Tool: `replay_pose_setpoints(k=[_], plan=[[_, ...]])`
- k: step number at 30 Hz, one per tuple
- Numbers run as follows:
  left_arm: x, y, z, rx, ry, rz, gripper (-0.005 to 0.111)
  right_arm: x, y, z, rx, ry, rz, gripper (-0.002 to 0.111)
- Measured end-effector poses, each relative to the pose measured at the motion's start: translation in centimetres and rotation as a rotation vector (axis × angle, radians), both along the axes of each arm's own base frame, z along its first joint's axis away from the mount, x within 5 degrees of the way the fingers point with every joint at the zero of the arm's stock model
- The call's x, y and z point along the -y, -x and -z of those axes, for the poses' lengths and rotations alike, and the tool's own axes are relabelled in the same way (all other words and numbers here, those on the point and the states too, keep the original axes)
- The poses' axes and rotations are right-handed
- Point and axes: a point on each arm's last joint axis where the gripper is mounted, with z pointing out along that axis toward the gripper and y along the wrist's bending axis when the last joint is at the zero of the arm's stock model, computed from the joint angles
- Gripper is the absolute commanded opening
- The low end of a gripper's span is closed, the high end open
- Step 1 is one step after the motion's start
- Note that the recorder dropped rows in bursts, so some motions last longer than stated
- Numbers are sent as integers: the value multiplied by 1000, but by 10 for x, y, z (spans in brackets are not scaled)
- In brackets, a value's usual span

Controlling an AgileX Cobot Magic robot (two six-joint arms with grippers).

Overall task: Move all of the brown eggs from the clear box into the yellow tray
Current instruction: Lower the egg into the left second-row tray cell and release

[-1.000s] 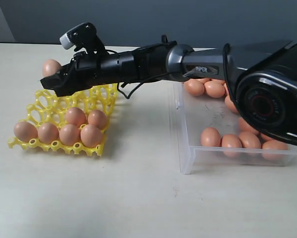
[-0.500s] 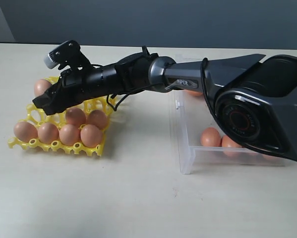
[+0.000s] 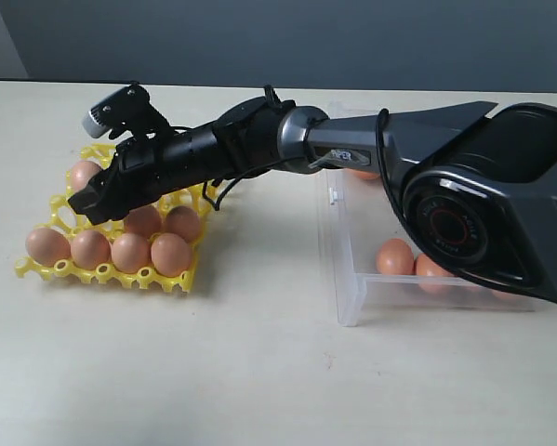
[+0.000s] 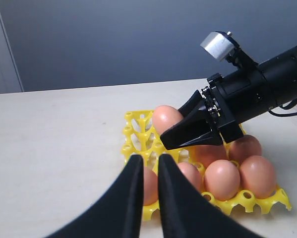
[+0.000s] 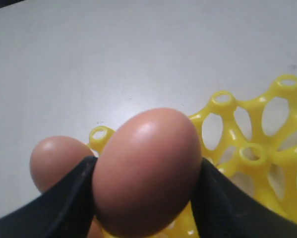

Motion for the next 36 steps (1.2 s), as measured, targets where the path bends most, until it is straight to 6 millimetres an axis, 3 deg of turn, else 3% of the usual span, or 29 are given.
replay_pose_setpoints(k=[17,19,23,26,36], plan=[[0,0,0,0,0,0,12,-2,4,3,-10,33,-5,-1],[0,0,0,0,0,0,12,-2,4,3,-11,34,-5,5],[0,0,0,0,0,0,12,-2,4,3,-9,40,-6,33],[0,0,0,0,0,0,12,-2,4,4,-10,46,-7,47],[0,0,0,0,0,0,12,-2,4,4,-18,47,-3,47]])
